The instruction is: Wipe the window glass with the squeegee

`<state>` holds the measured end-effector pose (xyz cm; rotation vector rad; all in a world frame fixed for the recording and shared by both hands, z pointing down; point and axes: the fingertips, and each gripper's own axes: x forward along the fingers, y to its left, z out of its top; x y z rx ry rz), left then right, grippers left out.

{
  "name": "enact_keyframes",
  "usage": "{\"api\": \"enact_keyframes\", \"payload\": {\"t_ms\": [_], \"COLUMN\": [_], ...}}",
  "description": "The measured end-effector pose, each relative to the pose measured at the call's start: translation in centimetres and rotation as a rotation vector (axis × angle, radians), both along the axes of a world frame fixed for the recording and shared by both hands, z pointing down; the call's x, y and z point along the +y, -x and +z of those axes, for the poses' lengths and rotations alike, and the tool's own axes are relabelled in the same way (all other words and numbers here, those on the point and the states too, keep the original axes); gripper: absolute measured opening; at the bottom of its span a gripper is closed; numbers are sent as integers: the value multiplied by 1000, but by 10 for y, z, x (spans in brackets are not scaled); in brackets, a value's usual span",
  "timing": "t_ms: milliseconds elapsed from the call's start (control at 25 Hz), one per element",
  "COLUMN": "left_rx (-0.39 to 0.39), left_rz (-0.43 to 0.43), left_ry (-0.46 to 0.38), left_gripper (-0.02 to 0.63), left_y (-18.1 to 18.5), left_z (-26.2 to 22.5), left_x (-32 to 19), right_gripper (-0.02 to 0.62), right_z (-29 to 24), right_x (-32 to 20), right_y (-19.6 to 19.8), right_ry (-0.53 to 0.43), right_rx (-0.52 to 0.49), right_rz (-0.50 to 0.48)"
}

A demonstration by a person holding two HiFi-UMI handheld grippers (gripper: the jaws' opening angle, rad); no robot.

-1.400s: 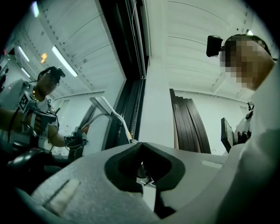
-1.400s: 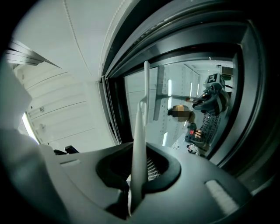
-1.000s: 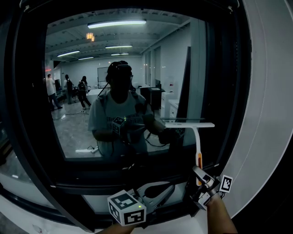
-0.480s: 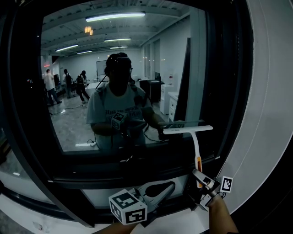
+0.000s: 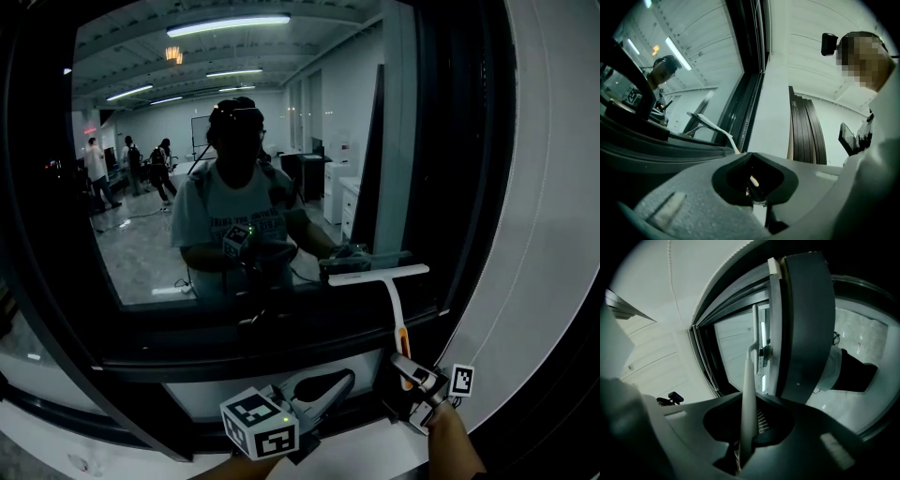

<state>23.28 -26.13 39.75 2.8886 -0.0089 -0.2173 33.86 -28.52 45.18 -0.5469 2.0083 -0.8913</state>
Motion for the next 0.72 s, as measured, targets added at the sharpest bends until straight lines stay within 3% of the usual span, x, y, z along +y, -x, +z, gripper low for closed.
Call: {"api": "enact_keyframes", "payload": {"t_ms": [720], "left_rx": [7], "left_rz": [0], "left_ry": [44], "left_gripper": [-3], "left_y": [5], "left_z": [9], "left_x": [1], "right_gripper": [38], "right_z": [32], "right_x": [10], "right_y": [3], "right_ry": [104], "right_rx": [-13], "right_rz": [2]}}
